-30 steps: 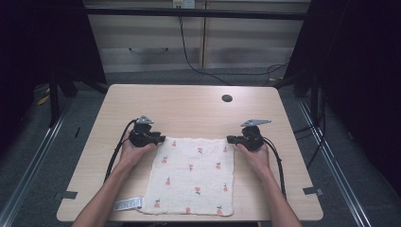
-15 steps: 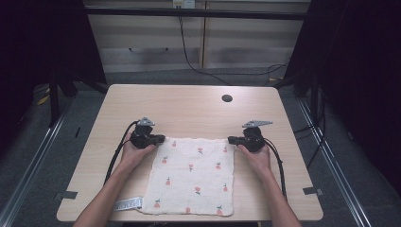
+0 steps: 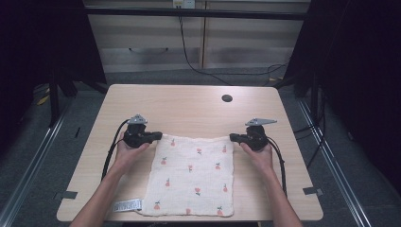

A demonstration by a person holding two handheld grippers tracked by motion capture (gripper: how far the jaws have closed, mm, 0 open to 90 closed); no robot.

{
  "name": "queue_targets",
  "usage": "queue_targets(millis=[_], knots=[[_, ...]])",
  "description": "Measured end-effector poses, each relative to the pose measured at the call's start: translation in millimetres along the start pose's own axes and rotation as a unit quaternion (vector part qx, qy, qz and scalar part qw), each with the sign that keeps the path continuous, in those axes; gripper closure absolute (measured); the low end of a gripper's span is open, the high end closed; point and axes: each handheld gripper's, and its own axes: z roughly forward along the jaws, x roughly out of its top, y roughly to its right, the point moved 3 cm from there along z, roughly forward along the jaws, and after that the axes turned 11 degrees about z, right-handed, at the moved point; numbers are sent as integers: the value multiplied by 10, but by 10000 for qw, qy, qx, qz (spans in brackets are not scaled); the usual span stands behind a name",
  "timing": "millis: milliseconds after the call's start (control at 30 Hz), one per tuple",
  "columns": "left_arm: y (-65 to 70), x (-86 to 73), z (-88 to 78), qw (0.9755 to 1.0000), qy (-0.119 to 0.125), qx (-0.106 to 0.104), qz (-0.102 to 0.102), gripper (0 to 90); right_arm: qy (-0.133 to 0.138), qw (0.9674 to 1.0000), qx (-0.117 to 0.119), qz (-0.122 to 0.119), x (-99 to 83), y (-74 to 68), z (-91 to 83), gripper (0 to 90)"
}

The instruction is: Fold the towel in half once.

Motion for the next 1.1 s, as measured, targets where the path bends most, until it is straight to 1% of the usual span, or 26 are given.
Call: queue_targets(millis=[67,100,133,233,433,467,533,700,800,833,867,933,1000,1033,1100], knots=[[6,28,-28,10000,89,-12,-18,873,77,10000,51,-18,21,-14,-30,891],[13,46,-43,9999,134,-38,-15,872,100,9999,65,10,31,-27,-48,890],[16,65,-61,9999,166,-21,13,872,132,9999,81,5,43,-37,-66,891],[12,116,-129,9995,320,-83,4,872,224,9997,108,-35,79,-69,-118,891],[-11,179,-266,9984,552,-67,-38,872,408,9989,196,-110,158,-140,-235,891],[-11,193,-284,9984,572,-41,-15,872,430,9988,207,-106,166,-147,-248,891],[0,225,-312,9979,641,-59,7,872,464,9986,231,-103,178,-163,-268,891],[6,270,-360,9972,741,-46,36,872,553,9979,291,-172,217,-226,-292,891],[10,296,-404,9971,765,-10,41,872,606,9974,302,-226,273,-270,-333,891],[9,307,-419,9968,804,4,33,872,643,9971,315,-245,293,-276,-348,891],[13,320,-438,9962,866,-25,-2,873,659,9970,318,-254,311,-281,-366,891],[39,347,-451,9961,875,-19,50,873,747,9963,329,-280,362,-281,-402,891],[77,375,-446,9964,836,-24,133,872,808,9958,339,-249,401,-272,-421,891],[93,393,-445,9963,852,-16,137,873,844,9956,346,-214,429,-263,-431,891],[99,438,-455,9959,881,54,181,873,880,9954,326,-197,473,-245,-439,891]])
